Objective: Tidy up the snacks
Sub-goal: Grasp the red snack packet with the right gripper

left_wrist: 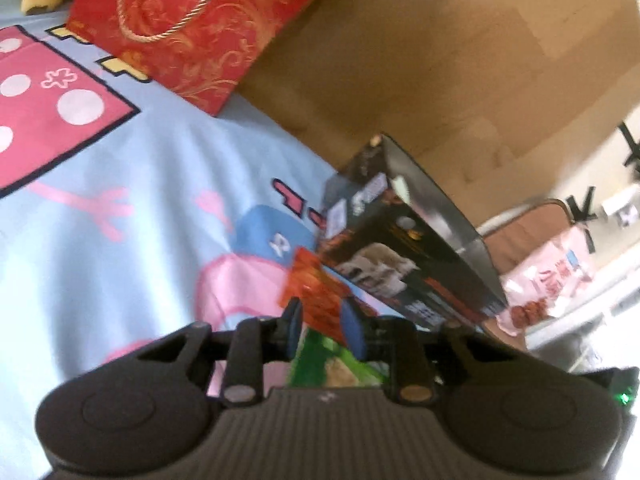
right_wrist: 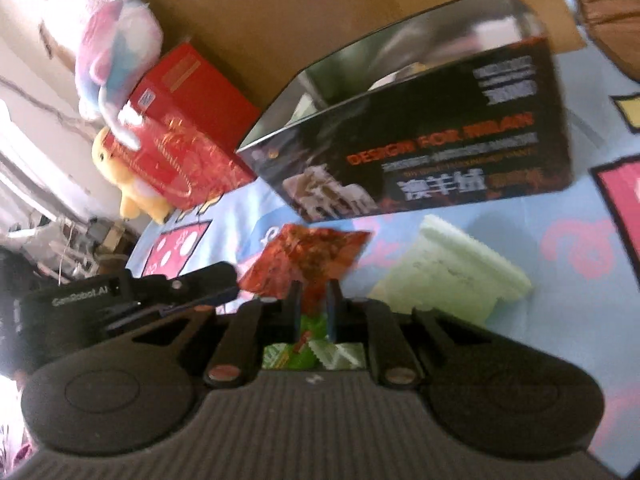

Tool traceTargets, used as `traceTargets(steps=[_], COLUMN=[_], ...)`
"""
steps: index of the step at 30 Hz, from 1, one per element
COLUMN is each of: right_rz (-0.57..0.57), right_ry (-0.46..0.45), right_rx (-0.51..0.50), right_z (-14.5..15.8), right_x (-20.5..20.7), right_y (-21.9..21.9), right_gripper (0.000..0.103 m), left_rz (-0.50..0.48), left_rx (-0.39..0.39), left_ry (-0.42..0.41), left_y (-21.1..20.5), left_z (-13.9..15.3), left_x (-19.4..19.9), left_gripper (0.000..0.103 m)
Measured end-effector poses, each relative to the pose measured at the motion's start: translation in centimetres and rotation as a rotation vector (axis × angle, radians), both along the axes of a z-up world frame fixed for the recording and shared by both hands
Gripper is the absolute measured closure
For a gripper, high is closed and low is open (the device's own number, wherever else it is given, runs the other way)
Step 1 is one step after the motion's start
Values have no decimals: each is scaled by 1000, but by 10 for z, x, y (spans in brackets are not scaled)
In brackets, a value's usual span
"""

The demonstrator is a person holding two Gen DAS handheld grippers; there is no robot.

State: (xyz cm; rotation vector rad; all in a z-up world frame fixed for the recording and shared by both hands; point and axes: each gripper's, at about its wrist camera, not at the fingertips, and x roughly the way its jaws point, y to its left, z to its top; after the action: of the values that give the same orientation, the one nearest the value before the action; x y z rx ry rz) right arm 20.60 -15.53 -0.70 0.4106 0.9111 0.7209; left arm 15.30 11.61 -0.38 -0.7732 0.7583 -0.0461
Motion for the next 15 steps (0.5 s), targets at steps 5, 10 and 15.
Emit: traceTargets(steps=[5, 10, 15], right_rz=[-39, -41, -36], right_ry=[12, 58, 89], right_rx=[16, 11, 8], right_z=[-2, -1, -3], right_x=[3, 8, 14], right_y=[-4, -3, 2], right_gripper=[88, 87, 87], left_rz=[-27, 27, -8], left_rx=[-34, -123, -171], left_ry=[11, 1, 46], left_y=[-1, 19, 12], left_z=[-8, -17, -28], left_x=[14, 19, 31], left_gripper=[48, 49, 88])
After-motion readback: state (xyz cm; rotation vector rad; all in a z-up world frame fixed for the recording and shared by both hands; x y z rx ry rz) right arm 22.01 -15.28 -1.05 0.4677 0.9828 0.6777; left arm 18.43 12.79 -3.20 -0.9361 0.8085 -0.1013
